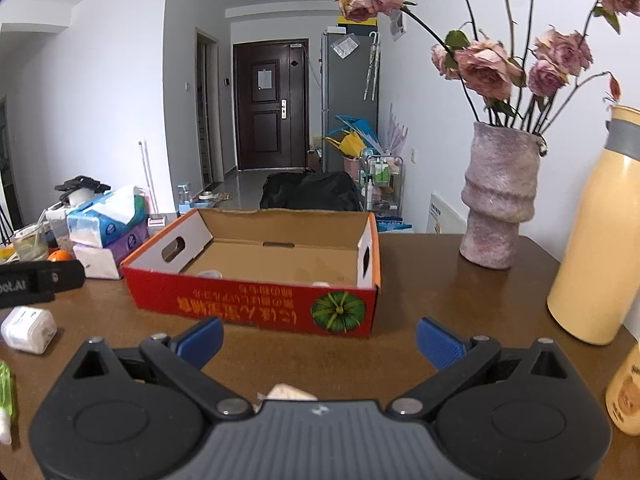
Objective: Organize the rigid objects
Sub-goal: 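Withdraw both open tools from the box back over the table, then close the left tool on the blue bottle cap while the right tool approaches the red lint roller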
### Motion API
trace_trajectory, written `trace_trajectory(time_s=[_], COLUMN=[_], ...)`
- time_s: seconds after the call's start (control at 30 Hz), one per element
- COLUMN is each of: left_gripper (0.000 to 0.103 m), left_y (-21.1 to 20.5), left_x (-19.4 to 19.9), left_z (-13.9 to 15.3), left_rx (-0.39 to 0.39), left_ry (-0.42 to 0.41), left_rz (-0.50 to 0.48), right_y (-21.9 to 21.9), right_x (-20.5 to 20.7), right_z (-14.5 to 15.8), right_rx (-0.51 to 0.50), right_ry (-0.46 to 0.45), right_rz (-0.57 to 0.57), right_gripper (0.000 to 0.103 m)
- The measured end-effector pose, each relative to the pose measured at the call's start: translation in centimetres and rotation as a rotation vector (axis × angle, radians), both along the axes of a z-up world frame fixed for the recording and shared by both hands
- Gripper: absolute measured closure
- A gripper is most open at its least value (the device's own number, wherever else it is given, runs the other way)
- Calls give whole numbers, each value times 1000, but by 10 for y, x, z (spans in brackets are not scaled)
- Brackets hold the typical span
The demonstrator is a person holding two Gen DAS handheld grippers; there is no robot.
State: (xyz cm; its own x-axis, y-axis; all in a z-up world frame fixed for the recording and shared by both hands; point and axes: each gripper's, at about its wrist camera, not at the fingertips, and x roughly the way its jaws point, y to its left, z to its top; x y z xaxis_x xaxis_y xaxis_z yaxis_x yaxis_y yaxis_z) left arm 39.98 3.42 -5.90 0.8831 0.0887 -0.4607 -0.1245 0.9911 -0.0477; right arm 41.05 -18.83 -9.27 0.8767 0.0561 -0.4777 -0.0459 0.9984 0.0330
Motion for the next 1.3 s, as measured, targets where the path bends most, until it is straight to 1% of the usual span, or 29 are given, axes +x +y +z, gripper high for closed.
trace_trajectory(time_s=[0.33, 0.73, 1.0, 1.17, 1.3], left_gripper=[0, 0, 0, 0, 0], left_y=[1, -1, -3, -6, -13], left_x=[-58, -120, -152, -172, -183], left_z=[-15, -32, -55, -68, -82], left_rx=[4, 24, 19, 16, 46], left_ry=[64, 122, 186, 211, 236], left_rz=[12, 5, -9, -15, -19], right_y=[3, 1, -2, -7, -9], right_x=[-53, -110, -144, -160, -171], right_z=[-17, -31, -38, -41, -44], right_rx=[-35, -24, -19, -20, -31], right_ry=[41, 82, 92, 100, 110], right_rz=[3, 7, 3, -4, -11], right_gripper=[0, 0, 0, 0, 0])
